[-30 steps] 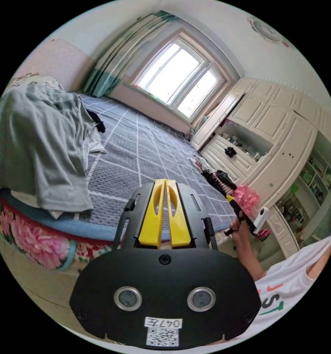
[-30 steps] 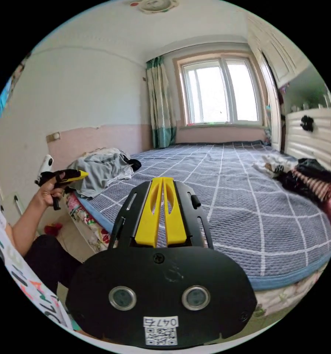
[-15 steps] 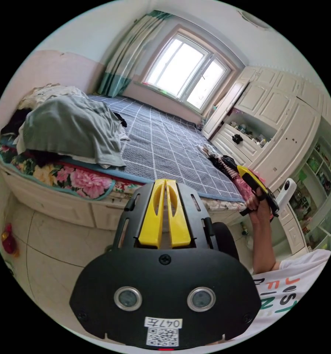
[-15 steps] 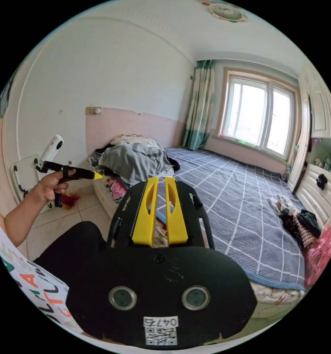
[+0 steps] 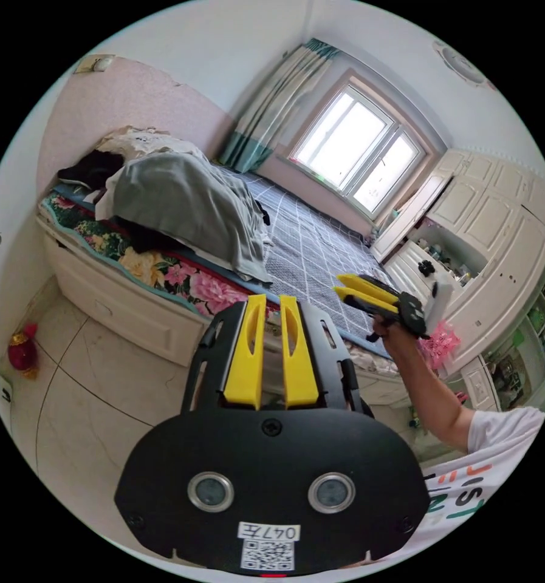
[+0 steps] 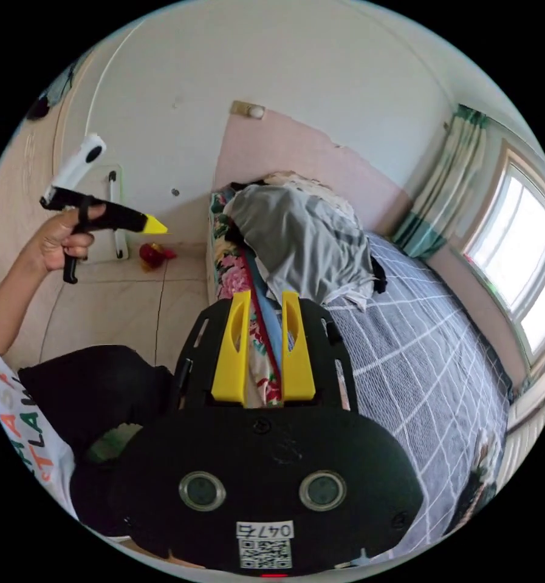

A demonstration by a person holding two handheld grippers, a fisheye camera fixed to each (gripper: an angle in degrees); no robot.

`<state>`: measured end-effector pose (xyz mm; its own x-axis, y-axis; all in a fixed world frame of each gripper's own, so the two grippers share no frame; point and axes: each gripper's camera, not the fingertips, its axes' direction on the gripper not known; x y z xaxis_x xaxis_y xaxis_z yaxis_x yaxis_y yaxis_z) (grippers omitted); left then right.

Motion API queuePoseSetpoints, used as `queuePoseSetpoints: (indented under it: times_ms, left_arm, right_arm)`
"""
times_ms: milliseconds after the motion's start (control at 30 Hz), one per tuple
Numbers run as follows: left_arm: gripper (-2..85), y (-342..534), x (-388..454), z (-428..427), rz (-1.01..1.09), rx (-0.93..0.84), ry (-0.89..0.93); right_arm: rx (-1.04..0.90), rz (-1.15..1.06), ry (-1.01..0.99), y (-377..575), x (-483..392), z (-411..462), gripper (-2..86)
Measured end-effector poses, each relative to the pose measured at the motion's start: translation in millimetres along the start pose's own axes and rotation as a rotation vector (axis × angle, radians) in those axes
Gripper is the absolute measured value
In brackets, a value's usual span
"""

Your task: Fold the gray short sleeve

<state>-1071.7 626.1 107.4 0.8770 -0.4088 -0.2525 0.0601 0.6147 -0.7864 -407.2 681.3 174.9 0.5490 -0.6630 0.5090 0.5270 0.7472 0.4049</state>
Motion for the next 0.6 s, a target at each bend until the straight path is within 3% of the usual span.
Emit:
queuePoseSetpoints:
  times_ms: [167, 333, 433, 600]
  left_arm:
    - [7.0, -2.4, -1.2, 19.1, 0.079, 0.015, -0.082]
    - [9.2, -7.5, 16.0, 44.5, 0.250, -0.058, -0.185]
    - [9.3, -11.3, 26.4, 54.2, 0.301, -0.083, -0.203]
    - [9.2, -20.1, 46.2, 64.1, 0.335, -0.149, -0.192]
  right_arm:
    - [-0.204, -0.168, -0.095, -30.6, 22.6, 148.8, 4.7]
    - [-0.366, -0.311, -0.164, -42.2, 33.5, 235.1, 5.9]
    - [-0.402, -0.317, -0.266, -51.9, 42.9, 257.4, 1.5]
    - [-0.347, -0.285, -0.228, -62.7, 69.0, 226.3, 0.1]
